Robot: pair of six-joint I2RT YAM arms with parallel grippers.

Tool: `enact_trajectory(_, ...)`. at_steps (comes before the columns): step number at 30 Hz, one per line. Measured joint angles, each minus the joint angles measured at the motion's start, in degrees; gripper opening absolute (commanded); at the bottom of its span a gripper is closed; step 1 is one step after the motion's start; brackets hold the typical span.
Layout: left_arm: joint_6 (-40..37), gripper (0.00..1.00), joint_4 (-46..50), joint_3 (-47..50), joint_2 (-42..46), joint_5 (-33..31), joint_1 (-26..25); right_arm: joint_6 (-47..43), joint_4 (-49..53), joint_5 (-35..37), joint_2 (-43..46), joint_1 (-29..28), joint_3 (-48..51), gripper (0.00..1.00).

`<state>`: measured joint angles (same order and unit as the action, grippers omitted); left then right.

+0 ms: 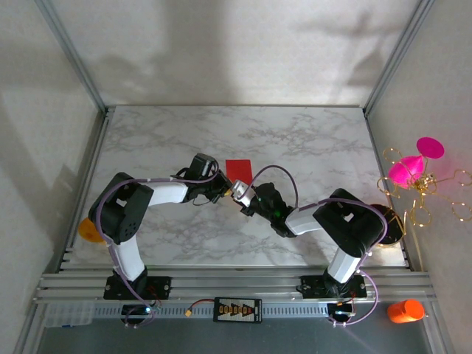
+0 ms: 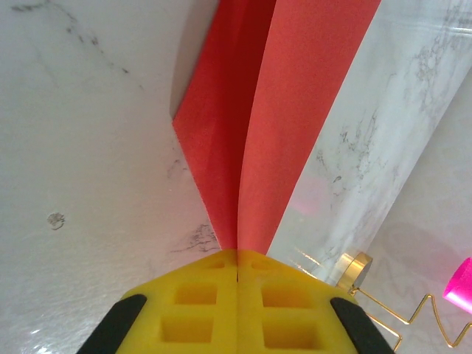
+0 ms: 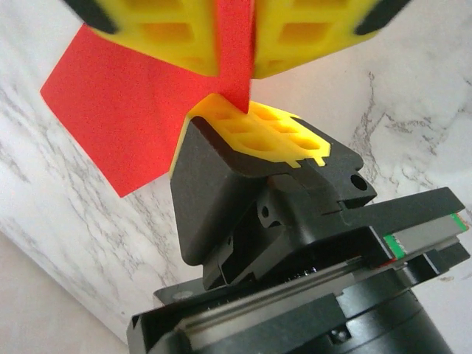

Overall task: Fold a paper plane with a square sheet of paper (pick it up from the middle)
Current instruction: Third fold the triangle at the center of the table.

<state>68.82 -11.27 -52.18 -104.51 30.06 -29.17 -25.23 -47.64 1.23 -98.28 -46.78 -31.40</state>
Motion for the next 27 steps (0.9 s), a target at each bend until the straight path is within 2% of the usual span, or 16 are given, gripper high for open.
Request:
enact_trajectory(1,0.0,0.00,0.0,0.0,0.0,0.0,0.0,0.1,0.2,0.0,0.0,0.0,0.0,0.07)
enact_trajectory(4,0.0,0.12,0.0,0.0,0.0,0.0,0.0,0.2,0.7,-0.2,0.0,0.0,-0.1,0.02)
enact_trajectory(8,-1.2,0.33,2.3,0.0,1.4,-1.7,0.5,0.3,1.7,-1.3,0.0,0.0,-0.3,0.00)
enact_trajectory(10,-2.3,0.40,4.6,0.0,3.5,-4.0,1.6,0.6,2.5,-2.0,0.1,0.0,-0.3,0.00)
enact_trajectory(12,-3.5,0.43,6.2,0.0,6.0,-6.0,3.1,1.1,3.6,-3.4,0.5,0.0,-0.3,0.00)
enact_trajectory(15,-5.4,0.44,7.4,-0.4,8.8,-8.4,5.0,3.1,5.6,-6.1,1.4,0.0,-0.3,0.00)
enact_trajectory(19,-7.8,0.42,7.7,-3.2,7.9,-8.7,4.7,6.9,7.5,-10.7,3.2,0.0,-0.3,0.00)
enact_trajectory(27,-13.3,0.27,10.4,-12.9,-3.5,-8.7,1.1,15.4,8.9,-19.3,5.2,0.0,-0.3,0.00)
